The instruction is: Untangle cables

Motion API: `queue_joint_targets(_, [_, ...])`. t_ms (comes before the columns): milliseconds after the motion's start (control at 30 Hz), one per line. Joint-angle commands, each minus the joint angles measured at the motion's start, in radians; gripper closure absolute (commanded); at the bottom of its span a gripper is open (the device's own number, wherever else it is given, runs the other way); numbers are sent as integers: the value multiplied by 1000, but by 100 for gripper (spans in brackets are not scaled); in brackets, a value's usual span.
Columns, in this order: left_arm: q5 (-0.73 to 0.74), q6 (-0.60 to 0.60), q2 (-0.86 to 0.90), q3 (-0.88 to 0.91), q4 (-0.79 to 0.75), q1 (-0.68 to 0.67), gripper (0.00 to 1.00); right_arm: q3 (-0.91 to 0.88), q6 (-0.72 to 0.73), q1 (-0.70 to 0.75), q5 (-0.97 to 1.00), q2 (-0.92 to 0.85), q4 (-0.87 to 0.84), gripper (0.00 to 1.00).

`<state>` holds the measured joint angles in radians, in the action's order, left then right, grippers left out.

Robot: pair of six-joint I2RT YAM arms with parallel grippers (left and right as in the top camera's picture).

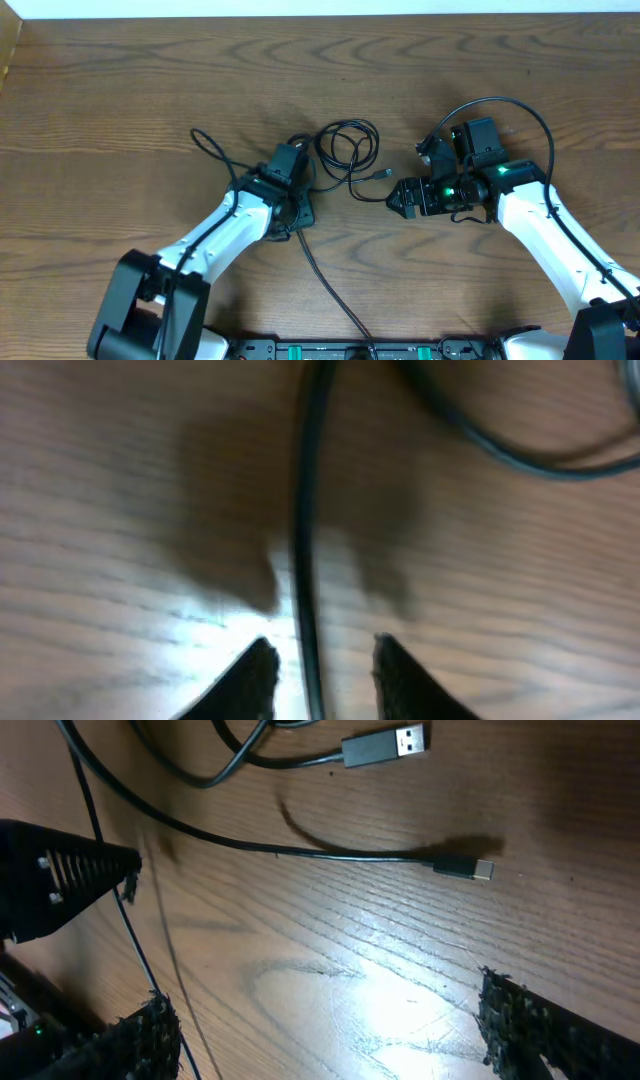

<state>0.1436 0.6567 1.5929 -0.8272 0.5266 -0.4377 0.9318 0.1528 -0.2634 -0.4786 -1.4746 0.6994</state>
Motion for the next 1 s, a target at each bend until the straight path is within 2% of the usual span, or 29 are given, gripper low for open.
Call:
queue_joint_targets(0, [-10, 42, 0, 8, 3, 0, 81, 1, 11, -4, 6, -5, 2, 7])
queue_joint_targets(33, [-10, 41, 0, 8, 3, 0, 89, 1, 11, -4, 6, -5, 0, 7])
queue_joint_targets(67, [-13, 40, 0, 8, 3, 1, 92, 1, 11, -4, 6, -5, -1, 7])
queue_joint_targets(300, [-85, -79, -2, -29, -63, 95, 92, 1, 11, -4, 6, -5, -1, 8])
queue_joint_targets(467, [-155, -201, -2, -145, -168, 240, 92, 1, 12, -4, 6, -5, -9, 8])
queue_joint_targets(533, [-155, -204, -2, -194, -204, 276, 93, 1, 12, -4, 6, -5, -14, 8])
queue_joint_targets(833, [-147, -282, -2, -333, -288, 317, 92, 1, 43, -4, 17, -5, -39, 8])
queue_joint_targets(867, [-128, -282, -2, -333, -280, 316, 84, 1, 49, -4, 17, -5, -49, 7])
queue_joint_targets(933, [-96, -282, -1, -333, -233, 316, 56, 1, 67, -4, 16, -5, -96, 6])
queue_joint_targets(967, [-91, -281, -1, -333, -204, 316, 48, 1, 86, -4, 16, -5, -131, 7])
